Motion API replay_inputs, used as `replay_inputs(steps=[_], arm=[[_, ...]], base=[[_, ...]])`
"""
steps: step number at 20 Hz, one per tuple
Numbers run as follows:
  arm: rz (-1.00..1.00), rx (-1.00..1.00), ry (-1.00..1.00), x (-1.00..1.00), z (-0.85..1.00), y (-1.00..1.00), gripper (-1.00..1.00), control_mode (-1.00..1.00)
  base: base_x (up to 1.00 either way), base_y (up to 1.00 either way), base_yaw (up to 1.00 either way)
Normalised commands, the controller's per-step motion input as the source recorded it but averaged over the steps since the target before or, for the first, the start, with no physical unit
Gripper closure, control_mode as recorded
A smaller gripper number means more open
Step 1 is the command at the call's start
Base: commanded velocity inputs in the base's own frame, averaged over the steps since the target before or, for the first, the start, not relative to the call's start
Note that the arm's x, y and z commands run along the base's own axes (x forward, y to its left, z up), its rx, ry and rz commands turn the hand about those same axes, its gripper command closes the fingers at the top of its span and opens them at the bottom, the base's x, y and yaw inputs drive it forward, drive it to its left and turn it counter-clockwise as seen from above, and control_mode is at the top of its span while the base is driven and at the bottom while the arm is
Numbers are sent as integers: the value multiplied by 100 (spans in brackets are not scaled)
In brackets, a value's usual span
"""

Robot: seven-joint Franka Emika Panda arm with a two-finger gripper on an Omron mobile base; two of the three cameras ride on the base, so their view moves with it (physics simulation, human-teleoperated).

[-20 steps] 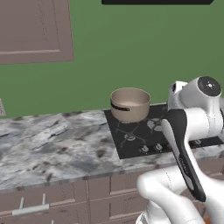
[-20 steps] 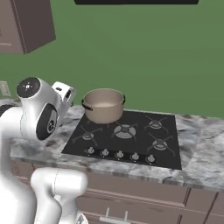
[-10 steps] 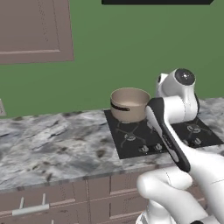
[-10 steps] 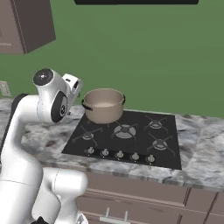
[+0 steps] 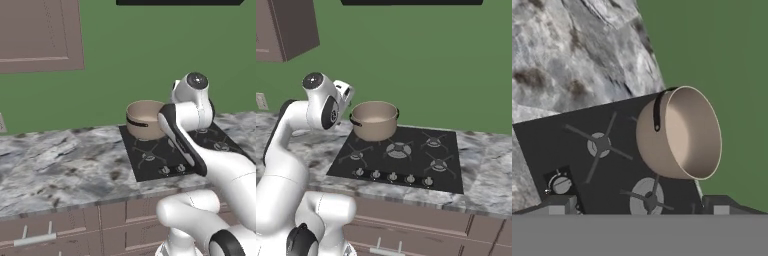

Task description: Move the pot and pan from the stove into the sink.

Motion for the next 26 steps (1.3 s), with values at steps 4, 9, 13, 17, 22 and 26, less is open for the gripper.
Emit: replay_inputs(steps=[4, 9, 13, 17, 22, 26], arm=[[0, -2, 1, 12, -25, 0, -100, -100], [0, -2, 3, 22, -43, 1, -100, -100], [0, 0, 3, 35, -37, 0, -100, -100], [0, 0, 2, 44, -32, 0, -100, -100], [0, 0, 4, 50, -29, 0, -100, -100], [0, 0, 3, 48, -21, -3, -100, -100]], base=[[0, 0, 0], [0, 0, 0], [0, 0, 0], [0, 0, 0], [0, 0, 0], [0, 0, 0]])
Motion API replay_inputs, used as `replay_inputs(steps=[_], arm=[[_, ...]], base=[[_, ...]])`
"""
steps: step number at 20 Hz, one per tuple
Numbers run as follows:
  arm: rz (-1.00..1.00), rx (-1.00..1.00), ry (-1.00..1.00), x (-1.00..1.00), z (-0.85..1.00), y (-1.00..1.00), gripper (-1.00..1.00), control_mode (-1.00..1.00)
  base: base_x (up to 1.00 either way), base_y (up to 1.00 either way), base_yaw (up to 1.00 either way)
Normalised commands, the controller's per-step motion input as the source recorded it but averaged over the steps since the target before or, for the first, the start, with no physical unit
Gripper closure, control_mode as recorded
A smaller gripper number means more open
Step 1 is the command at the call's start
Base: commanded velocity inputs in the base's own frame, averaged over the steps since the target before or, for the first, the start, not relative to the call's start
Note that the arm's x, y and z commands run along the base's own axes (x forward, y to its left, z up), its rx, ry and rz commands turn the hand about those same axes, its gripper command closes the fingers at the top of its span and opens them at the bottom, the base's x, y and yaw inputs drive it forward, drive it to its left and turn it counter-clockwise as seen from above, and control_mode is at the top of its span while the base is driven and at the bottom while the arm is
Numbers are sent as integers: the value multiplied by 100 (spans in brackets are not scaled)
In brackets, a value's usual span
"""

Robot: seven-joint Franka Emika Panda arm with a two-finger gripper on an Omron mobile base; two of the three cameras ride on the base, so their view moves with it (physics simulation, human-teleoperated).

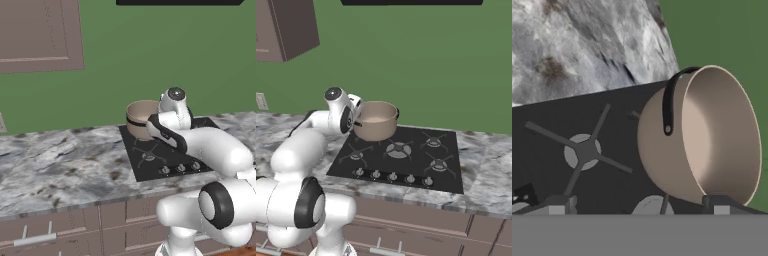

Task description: Move the pot and pan from the stove into the sink.

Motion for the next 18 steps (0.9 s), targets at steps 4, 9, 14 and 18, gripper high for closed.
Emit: replay_inputs(steps=[4, 9, 14, 18], arm=[[0, 0, 4, 47, -20, -1, -100, -100], [0, 0, 4, 44, -22, 0, -100, -100], [0, 0, 5, 41, -26, 0, -100, -100], [0, -1, 6, 40, -25, 0, -100, -100]], base=[[0, 0, 0], [0, 0, 0], [0, 0, 0], [0, 0, 0]])
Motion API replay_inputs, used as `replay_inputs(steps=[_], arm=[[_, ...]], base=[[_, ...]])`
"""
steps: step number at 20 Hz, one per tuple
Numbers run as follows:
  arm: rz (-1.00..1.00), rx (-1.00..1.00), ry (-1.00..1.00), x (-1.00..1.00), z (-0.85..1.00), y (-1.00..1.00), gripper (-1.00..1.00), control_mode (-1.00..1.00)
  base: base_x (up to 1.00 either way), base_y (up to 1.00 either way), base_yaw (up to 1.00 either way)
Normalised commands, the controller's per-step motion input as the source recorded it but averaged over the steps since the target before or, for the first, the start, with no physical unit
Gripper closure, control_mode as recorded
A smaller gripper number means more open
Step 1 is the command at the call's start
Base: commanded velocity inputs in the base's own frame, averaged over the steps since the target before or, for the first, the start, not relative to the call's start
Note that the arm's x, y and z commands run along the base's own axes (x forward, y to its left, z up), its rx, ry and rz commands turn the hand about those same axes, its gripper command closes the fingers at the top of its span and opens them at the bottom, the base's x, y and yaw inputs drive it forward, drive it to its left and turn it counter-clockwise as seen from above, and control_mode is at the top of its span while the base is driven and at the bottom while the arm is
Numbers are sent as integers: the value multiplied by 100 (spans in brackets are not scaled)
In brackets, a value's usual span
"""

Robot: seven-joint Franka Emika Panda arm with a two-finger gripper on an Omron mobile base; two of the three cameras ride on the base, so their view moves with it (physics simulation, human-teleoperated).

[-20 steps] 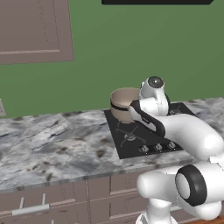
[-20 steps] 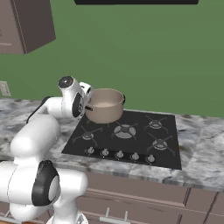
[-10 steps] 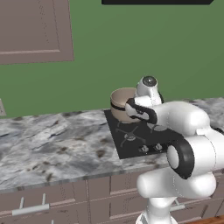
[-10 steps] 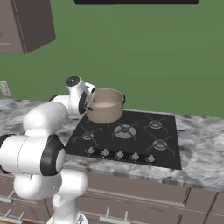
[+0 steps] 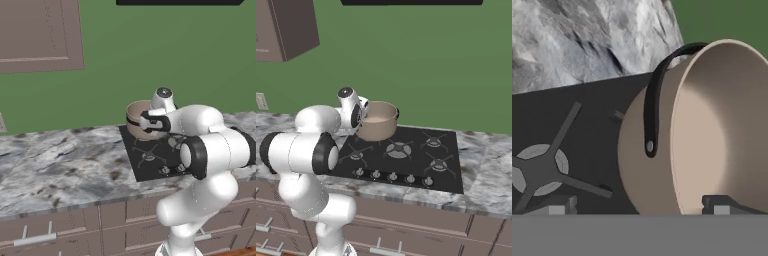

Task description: Move the pot and pan from the stove into the sink.

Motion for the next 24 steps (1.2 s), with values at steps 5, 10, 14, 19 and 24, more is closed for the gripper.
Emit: replay_inputs(steps=[5, 10, 14, 19, 24], arm=[[0, -2, 6, 28, -30, 0, -100, -100], [0, -3, 7, 20, -34, 0, -100, -100], [0, -2, 5, 20, -26, 0, -100, -100], [0, 0, 3, 6, -3, 0, -100, -100], [0, 1, 0, 2, 18, -1, -100, -100]], base=[[0, 0, 0], [0, 0, 0], [0, 0, 0], [0, 0, 0], [0, 0, 0]])
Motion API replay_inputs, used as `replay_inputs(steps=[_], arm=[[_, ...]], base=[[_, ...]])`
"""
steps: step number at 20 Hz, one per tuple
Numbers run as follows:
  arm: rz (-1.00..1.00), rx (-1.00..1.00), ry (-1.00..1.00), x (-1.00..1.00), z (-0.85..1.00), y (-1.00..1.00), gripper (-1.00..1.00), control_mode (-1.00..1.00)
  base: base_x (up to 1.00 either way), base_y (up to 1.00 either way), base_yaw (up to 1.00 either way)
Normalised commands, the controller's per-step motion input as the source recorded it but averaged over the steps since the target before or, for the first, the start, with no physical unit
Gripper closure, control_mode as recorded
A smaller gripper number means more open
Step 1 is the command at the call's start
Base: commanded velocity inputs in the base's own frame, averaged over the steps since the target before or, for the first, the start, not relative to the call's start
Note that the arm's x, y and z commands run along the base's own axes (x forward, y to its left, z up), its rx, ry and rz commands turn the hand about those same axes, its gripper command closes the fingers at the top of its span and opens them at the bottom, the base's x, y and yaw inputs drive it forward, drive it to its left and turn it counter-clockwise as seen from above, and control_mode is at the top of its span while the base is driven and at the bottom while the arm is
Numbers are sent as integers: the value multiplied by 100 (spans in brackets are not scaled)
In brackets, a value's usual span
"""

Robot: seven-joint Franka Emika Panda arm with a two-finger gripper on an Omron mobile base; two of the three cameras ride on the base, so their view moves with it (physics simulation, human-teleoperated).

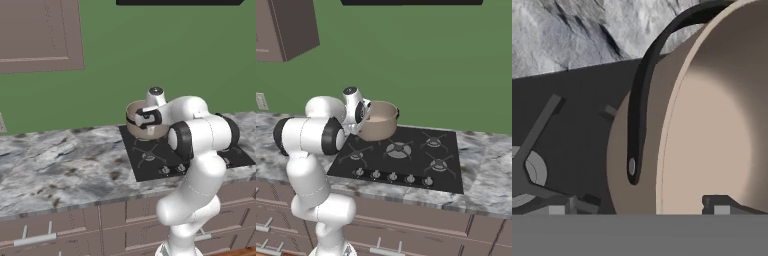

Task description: Move the pot and pan from the stove into the sink.

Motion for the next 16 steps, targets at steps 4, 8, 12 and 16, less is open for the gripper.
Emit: replay_inputs(steps=[4, 8, 12, 16], arm=[[0, 0, 0, 11, 1, -9, -100, -100], [0, -2, 1, 22, -18, -7, -100, -100], [1, -7, 8, 21, -36, -2, -100, -100], [0, -2, 4, 5, -11, 0, 100, -100]], base=[[0, 0, 0], [0, 0, 0], [0, 0, 0], [0, 0, 0]])
